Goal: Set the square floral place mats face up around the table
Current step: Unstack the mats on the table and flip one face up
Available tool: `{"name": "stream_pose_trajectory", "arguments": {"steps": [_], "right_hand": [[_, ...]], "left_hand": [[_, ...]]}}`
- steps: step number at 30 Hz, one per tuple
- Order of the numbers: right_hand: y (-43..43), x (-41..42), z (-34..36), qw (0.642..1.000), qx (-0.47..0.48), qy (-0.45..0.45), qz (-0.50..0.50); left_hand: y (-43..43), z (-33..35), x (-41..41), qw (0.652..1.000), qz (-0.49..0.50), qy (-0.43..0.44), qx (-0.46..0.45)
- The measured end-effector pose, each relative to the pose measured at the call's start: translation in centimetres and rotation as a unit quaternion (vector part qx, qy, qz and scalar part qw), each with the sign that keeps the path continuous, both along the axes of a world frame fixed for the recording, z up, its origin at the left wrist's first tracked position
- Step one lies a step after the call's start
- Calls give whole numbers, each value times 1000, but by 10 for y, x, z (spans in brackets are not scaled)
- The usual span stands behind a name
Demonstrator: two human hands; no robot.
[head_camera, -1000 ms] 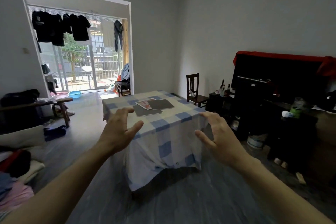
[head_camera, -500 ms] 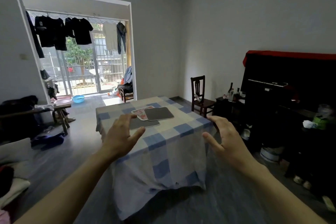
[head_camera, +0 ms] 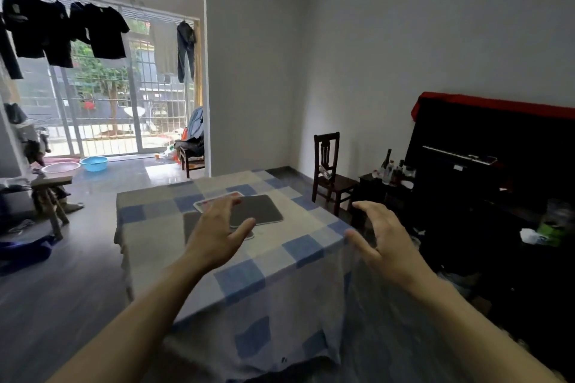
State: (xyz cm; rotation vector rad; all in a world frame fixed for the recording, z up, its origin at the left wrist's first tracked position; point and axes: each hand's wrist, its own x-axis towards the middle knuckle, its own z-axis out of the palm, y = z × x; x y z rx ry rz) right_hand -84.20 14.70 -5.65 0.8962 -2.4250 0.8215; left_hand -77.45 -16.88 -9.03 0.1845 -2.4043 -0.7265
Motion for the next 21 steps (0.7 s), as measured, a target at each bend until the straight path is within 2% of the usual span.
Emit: {"name": "stream_pose_trajectory", "arguments": {"steps": [3,11,21], "right_hand": [[-11,-41,-5,1000,-3,-18,-4],[-8,-154,-21,999,-25,-29,-20],[77,-326,-30,997,-50,-50,-7]], "left_hand": [[-8,-9,-41,1000,-9,-7,17],[-2,-28,-156,999,-23,-42,-13],[97,-22,-346,998,-45,-45,-22]]}}
